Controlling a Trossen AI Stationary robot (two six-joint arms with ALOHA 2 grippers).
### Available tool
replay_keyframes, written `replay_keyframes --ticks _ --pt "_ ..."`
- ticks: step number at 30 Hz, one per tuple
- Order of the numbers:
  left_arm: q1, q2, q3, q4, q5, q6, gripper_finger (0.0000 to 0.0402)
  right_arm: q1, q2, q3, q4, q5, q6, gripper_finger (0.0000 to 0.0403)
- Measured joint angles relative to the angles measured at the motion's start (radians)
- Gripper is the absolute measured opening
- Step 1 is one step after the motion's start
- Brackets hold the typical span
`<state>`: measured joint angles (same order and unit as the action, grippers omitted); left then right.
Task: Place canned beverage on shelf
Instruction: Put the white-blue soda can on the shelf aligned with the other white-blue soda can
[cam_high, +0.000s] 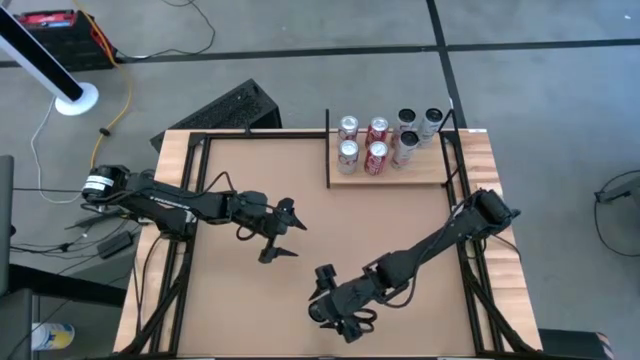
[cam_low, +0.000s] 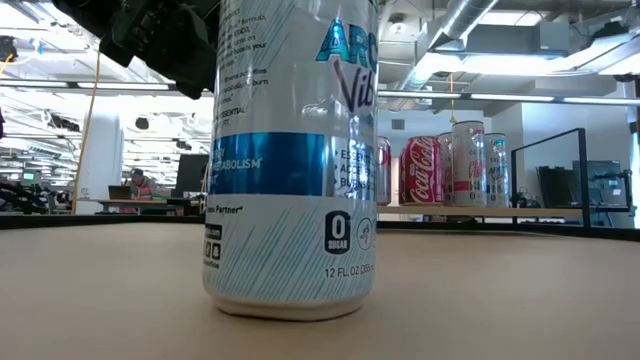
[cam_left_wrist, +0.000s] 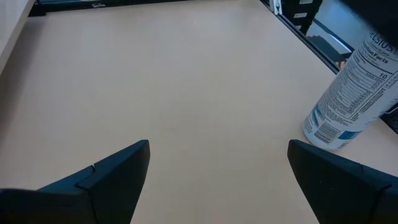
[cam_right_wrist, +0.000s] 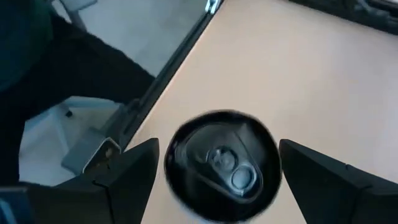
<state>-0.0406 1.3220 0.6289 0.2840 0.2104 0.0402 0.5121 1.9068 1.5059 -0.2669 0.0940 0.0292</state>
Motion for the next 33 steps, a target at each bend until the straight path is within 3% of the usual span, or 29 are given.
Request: replay_keyframes --ticks 24,33 --pt "0.000 0.000 0.000 0.002 0.001 -0.003 0.0366 0.004 0.029 0.003 -0.012 0.016 0.051 0.0352" --pt "0.000 0.000 0.000 0.000 0.001 -0.003 0.0366 0.005 0.028 0.013 -0.025 0.050 0.059 0.0284"
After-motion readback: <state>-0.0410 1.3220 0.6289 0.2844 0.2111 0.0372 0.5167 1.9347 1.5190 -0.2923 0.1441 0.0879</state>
